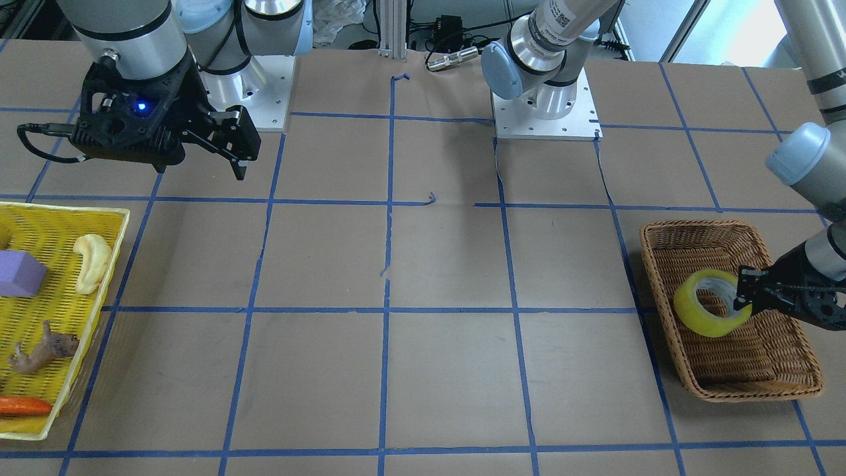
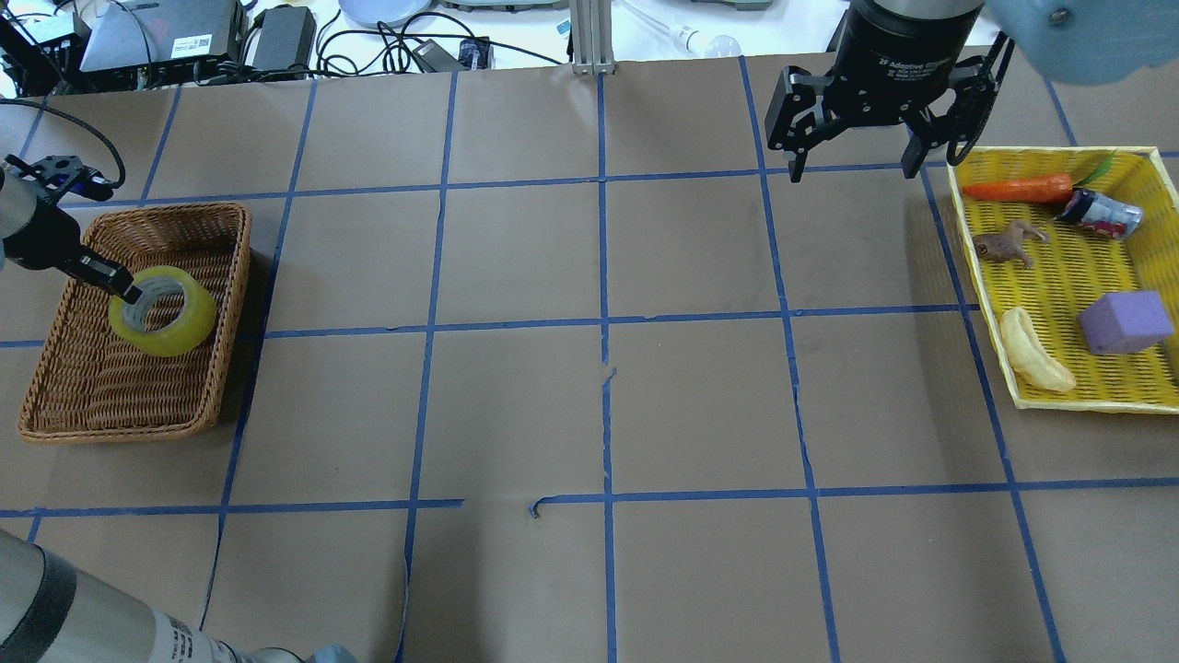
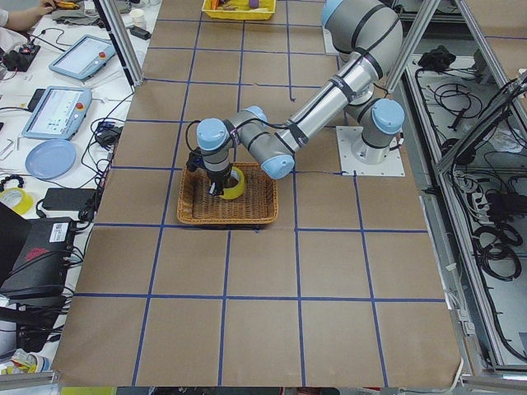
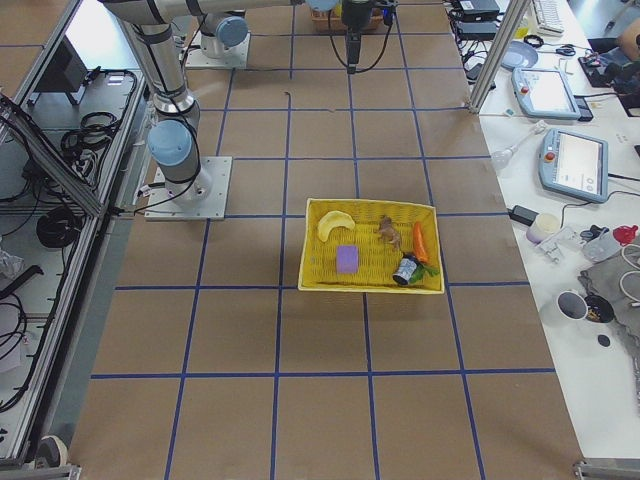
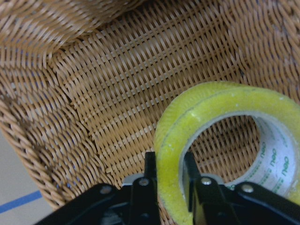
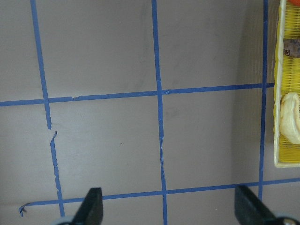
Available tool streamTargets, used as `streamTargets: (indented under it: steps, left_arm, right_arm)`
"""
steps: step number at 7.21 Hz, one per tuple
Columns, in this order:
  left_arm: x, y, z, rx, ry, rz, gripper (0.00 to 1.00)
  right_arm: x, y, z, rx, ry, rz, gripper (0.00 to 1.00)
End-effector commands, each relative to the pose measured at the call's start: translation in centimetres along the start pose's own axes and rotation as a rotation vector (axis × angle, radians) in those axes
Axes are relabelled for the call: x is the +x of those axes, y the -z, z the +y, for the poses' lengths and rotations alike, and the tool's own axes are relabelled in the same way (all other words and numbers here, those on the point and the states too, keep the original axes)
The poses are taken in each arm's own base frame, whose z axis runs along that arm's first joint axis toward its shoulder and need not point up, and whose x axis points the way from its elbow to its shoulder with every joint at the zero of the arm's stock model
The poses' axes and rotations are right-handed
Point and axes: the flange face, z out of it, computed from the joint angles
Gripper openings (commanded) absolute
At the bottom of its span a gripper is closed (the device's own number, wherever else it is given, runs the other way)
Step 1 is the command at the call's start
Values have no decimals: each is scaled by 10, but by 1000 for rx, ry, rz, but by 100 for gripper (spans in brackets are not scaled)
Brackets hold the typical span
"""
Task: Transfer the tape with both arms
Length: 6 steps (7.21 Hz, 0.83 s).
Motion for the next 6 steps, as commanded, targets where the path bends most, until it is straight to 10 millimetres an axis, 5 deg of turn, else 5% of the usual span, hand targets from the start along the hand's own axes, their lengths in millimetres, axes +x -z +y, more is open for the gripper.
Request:
streamTargets:
  steps: [1,2,4,6]
  left_arm:
    - [1,-3,-6,42,6,9,67]
    - [16,16,-13,49,42,-6,69]
    - [94,75,-63,91,45,-47,69]
    - [163,102,-87,95,161,-16,69]
  right_arm:
    - [0,0,1,-3,0,1,100]
    - [0,0,1,-5,2,2,100]
    - [0,0,1,-5,2,3,100]
    - [-1,0,1,0,3,0,100]
